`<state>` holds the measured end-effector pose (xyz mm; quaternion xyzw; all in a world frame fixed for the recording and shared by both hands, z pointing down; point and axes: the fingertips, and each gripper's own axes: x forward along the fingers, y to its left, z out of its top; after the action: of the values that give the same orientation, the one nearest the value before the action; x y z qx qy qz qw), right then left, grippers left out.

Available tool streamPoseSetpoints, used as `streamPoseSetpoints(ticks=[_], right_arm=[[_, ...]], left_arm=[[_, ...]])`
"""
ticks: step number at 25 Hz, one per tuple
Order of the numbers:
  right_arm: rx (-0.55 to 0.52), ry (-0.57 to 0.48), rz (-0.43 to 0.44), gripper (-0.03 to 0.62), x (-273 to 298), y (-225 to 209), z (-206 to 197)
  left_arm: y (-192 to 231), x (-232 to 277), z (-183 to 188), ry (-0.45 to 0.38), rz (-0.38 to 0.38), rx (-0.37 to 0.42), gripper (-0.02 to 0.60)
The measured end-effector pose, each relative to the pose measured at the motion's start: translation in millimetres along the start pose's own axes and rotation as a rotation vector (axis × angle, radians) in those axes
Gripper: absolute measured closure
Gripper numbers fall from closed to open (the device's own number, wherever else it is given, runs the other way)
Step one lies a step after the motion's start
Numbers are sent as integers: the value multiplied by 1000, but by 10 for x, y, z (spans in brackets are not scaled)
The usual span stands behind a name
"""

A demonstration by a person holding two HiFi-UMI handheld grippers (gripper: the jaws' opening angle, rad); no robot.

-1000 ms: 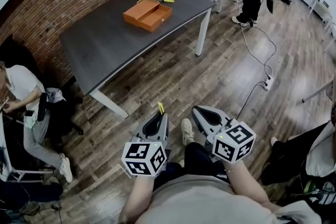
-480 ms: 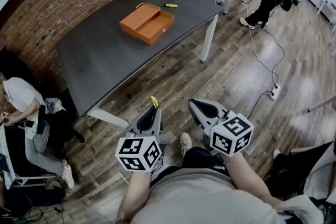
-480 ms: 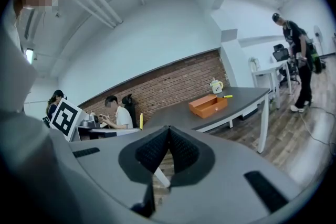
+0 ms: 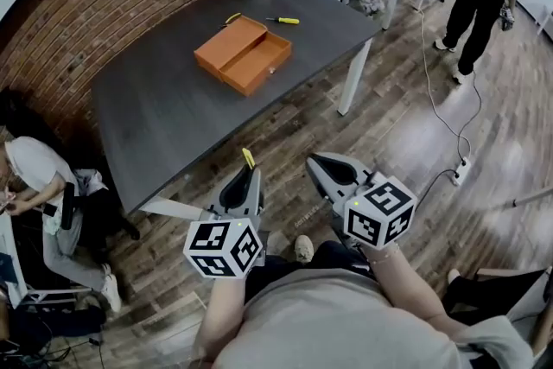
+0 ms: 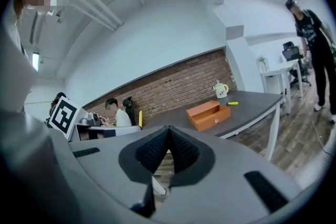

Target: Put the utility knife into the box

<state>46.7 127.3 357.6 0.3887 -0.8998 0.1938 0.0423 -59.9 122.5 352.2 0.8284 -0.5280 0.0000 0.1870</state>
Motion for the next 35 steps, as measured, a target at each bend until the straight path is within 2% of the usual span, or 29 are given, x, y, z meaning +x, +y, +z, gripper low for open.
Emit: streamPoseSetpoints(ticks=[8, 14, 25, 30, 35], right_arm=[[42, 5, 22, 589, 95, -229, -16], [57, 6, 24, 589, 225, -351, 31], [81, 21, -40, 588, 602, -826, 149], [90, 17, -57, 588, 965, -1019, 238], [80, 30, -81, 589, 1379, -1222, 478]], left_arm=[[68, 190, -14, 15, 43, 0, 515], [143, 374, 50, 21, 45, 4, 515], [396, 1037, 164, 44, -1, -12, 515], [586, 1438, 239, 69, -45, -7, 515], [852, 1834, 480, 75, -72, -6, 515]])
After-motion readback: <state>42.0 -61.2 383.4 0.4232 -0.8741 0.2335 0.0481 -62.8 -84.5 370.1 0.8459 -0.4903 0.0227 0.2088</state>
